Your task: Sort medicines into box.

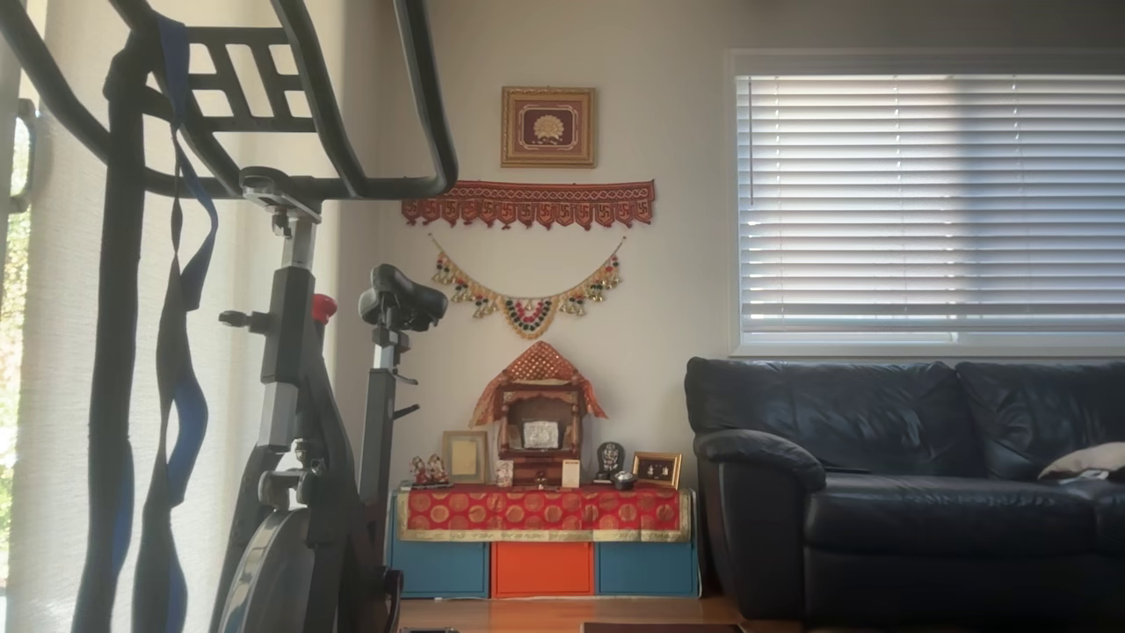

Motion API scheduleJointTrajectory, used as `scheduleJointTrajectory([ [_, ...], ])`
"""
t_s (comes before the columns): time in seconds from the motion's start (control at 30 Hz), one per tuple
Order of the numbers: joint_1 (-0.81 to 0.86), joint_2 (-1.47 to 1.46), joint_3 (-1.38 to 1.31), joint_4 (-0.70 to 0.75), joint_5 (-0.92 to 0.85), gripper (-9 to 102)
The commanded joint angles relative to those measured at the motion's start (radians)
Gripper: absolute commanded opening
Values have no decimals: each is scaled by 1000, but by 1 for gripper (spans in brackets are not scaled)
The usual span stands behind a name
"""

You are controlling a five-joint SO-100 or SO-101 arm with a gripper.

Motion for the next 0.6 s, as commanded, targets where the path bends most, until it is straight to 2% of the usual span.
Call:
scheduleJointTrajectory([
  [0.0, 5, 219, 37, 5, -6, 2],
  [0.07, 6, 264, 63, 28, 0, 2],
  [0.57, 48, 416, 15, 514, -161, 4],
])
